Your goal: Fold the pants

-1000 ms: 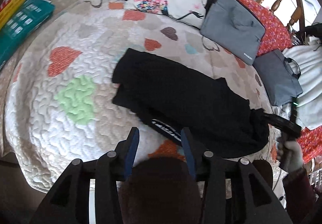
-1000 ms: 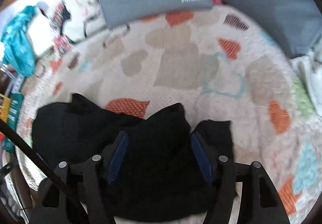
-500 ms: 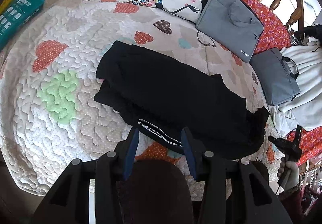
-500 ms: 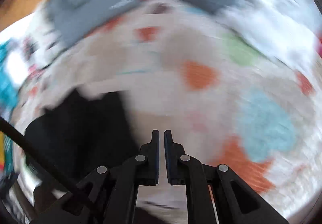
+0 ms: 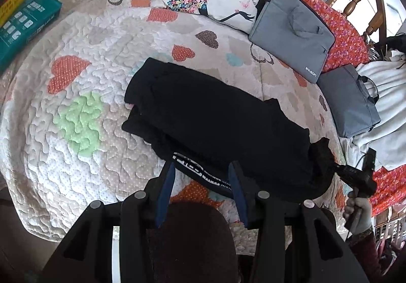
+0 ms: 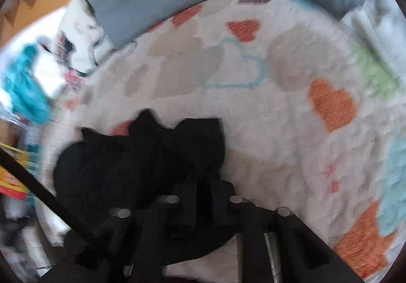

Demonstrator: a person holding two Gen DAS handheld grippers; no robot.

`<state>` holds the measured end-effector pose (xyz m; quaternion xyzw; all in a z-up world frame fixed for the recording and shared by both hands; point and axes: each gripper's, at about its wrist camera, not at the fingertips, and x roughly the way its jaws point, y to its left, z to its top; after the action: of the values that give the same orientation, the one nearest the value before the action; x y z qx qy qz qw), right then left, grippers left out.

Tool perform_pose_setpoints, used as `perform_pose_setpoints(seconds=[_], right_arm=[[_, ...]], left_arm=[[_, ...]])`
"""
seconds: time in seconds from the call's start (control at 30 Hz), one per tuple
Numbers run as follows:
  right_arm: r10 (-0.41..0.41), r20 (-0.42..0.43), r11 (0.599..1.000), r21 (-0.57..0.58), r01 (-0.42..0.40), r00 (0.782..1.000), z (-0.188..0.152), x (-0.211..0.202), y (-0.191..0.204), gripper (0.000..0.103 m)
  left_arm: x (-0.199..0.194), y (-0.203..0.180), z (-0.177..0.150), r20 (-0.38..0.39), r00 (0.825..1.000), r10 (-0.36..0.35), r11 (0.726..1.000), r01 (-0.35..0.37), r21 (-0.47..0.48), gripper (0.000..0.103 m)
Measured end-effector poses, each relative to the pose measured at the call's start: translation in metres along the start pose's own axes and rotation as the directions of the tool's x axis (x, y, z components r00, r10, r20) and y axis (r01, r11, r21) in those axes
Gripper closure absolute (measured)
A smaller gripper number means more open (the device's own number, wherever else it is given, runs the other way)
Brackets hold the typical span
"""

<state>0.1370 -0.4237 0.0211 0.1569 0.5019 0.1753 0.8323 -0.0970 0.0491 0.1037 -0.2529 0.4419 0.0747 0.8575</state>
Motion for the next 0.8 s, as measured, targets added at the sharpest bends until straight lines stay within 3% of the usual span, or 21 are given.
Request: perform_pose_setpoints(seconds=[0.27,0.3,0.37,0.43,0.47,0.5,0.57,0.67,0.73,0.8], right_arm=[[-0.047,0.039,0.984,0.174,0.04,0.998,-0.017,-0.014,-0.046,0.092],[-0.049,0.034,0.977,0.212,0.04,0.998,-0.021,-0.014,-0.051,0.085],[-0.023,0.053,0.954,0.299,0.006,0.998,-0.027,-0.019,-0.062,0.083],[-0.111,0.072,0.946,0.313,0.083,0.991,-0.027,-0.032,-0.053,0.07],[-0.162,0.1,0.953,0.276,0.129,0.982,-0.027,-0.042,-0.043,0.06],[-0.244,0.148,0.954,0.211,0.211,0.958,-0.025,-0.054,-0.026,0.057],[-0.278,0.231,0.961,0.07,0.269,0.932,-0.019,-0.066,0.014,0.057],[-0.213,0.261,0.965,-0.096,0.245,0.942,-0.009,-0.061,0.061,0.051],[-0.155,0.212,0.956,-0.215,0.2,0.965,-0.005,-0.04,0.09,0.051],[-0.165,0.135,0.922,-0.33,0.201,0.977,-0.004,-0.005,0.117,0.051]], left_arm=[[0.019,0.002,0.007,0.0,1.0,0.014,0.999,-0.014,-0.04,0.06],[0.02,0.003,0.006,-0.002,1.0,0.018,0.999,-0.018,-0.043,0.06],[0.02,0.005,0.004,-0.004,1.0,0.017,0.999,-0.017,-0.043,0.06],[0.019,0.008,0.002,-0.003,1.0,0.019,0.999,-0.019,-0.04,0.06],[0.018,0.009,0.002,-0.002,1.0,0.022,0.999,-0.022,-0.039,0.059],[0.017,0.01,0.002,0.002,1.0,0.023,0.999,-0.023,-0.039,0.059],[0.014,0.014,0.002,0.01,1.0,0.02,0.999,-0.019,-0.045,0.059],[0.012,0.017,0.003,0.02,1.0,0.005,0.998,-0.003,-0.062,0.059],[0.012,0.017,0.002,0.022,1.0,-0.001,0.998,0.003,-0.066,0.058],[0.012,0.018,-0.001,0.017,1.0,-0.009,0.997,0.011,-0.072,0.057]])
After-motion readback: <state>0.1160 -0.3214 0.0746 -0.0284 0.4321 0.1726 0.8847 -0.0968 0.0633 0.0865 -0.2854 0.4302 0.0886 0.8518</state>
